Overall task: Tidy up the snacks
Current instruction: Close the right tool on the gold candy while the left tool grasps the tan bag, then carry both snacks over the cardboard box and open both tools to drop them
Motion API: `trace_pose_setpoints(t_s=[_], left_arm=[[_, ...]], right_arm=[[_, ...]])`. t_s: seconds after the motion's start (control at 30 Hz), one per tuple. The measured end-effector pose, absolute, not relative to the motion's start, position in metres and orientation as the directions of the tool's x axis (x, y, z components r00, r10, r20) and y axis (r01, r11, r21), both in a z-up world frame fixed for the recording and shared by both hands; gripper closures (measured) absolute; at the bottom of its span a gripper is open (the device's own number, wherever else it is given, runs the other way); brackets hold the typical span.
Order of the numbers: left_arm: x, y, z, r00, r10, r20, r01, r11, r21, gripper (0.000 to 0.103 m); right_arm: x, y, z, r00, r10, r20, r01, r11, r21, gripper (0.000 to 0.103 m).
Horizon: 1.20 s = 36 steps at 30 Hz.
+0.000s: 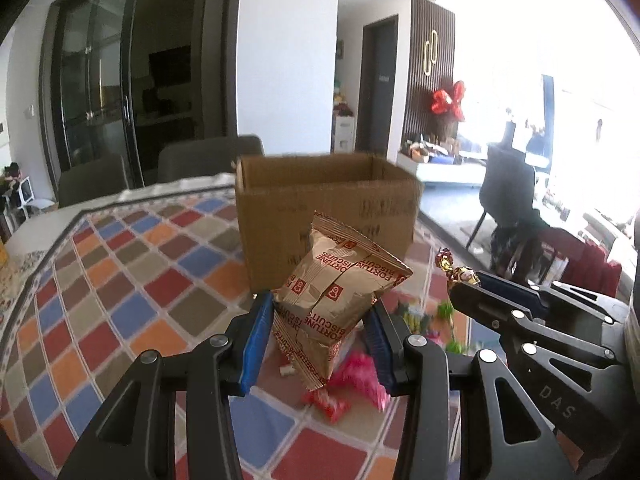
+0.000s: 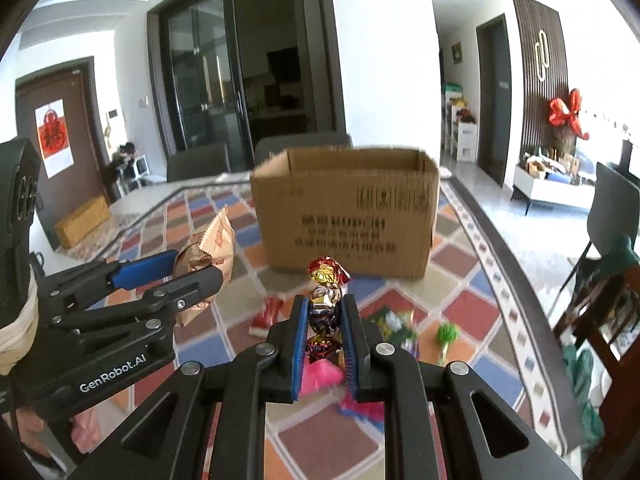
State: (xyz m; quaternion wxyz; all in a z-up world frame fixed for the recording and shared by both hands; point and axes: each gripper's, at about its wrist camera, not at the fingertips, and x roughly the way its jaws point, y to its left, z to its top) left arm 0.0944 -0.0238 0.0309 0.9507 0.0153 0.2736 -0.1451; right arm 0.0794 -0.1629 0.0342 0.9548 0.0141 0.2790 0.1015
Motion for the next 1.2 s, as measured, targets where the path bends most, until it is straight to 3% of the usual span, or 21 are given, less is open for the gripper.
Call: trace_pose_setpoints(t_s=[0.33, 0.57, 1.2], left_arm=[[0.145, -0.033, 0.079, 0.854, -0.255, -0.454, 0.287, 0.958, 0.003, 0.058], [0.190, -0.037, 0.098, 0.853, -0.245, -0.461, 0.277, 0.961, 0.002, 0.058], [0.307, -0.045, 0.075, 0.736, -0.240, -0.633, 0.251, 0.965, -0.074, 0.057]], right_arm=[[0.128, -0.163, 0.081, 0.882, 0.200, -0.426, -0.182, 0.980, 0.084, 0.085], [0.165, -0.162, 0.105, 0.903, 0.179, -0.390, -0.173, 0.984, 0.052, 0.085], [0.281, -0.178, 0.088, 0.814, 0.182, -0.552, -0.141, 0.983, 0.117, 0.085]])
